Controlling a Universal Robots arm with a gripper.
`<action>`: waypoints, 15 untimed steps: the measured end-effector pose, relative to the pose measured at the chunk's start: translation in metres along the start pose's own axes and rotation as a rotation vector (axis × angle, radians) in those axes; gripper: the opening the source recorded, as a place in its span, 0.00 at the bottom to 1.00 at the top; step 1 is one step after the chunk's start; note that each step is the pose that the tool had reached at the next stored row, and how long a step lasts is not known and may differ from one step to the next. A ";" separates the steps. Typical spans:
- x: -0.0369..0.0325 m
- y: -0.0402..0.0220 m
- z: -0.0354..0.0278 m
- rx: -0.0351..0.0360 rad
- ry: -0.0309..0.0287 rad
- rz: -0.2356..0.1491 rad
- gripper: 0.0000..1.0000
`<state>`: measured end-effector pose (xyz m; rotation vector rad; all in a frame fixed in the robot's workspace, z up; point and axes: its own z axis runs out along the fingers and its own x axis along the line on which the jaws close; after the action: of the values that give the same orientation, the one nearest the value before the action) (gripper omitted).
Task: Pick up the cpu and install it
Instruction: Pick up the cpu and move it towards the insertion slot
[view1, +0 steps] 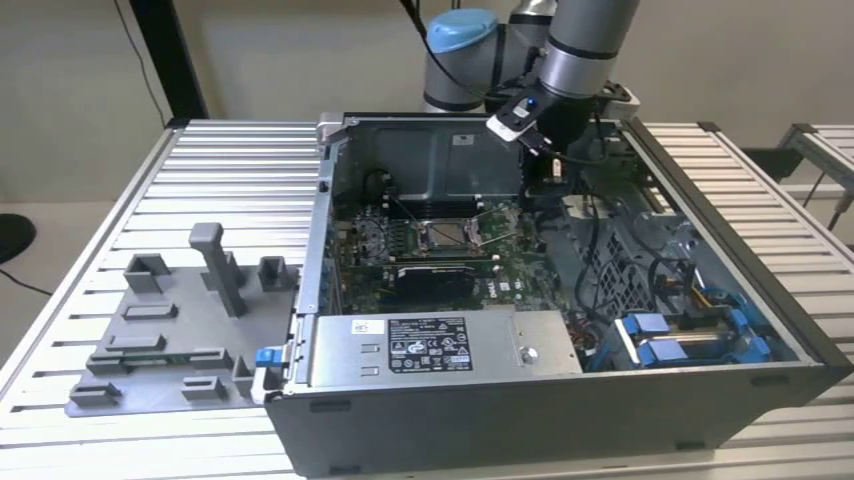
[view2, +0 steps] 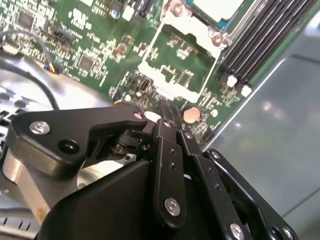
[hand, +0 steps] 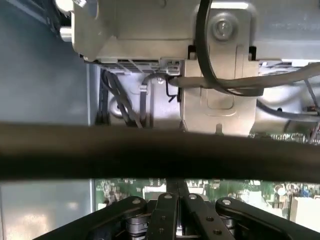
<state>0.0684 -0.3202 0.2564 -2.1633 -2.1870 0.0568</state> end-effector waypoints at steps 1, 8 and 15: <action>0.0000 0.0016 0.0000 0.0172 0.0003 0.000 0.00; -0.0002 0.0182 0.0020 0.0811 0.0009 0.001 0.00; -0.0004 0.0327 0.0066 0.1254 0.0015 0.000 0.00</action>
<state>0.1005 -0.3202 0.2474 -2.0961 -2.1206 0.1870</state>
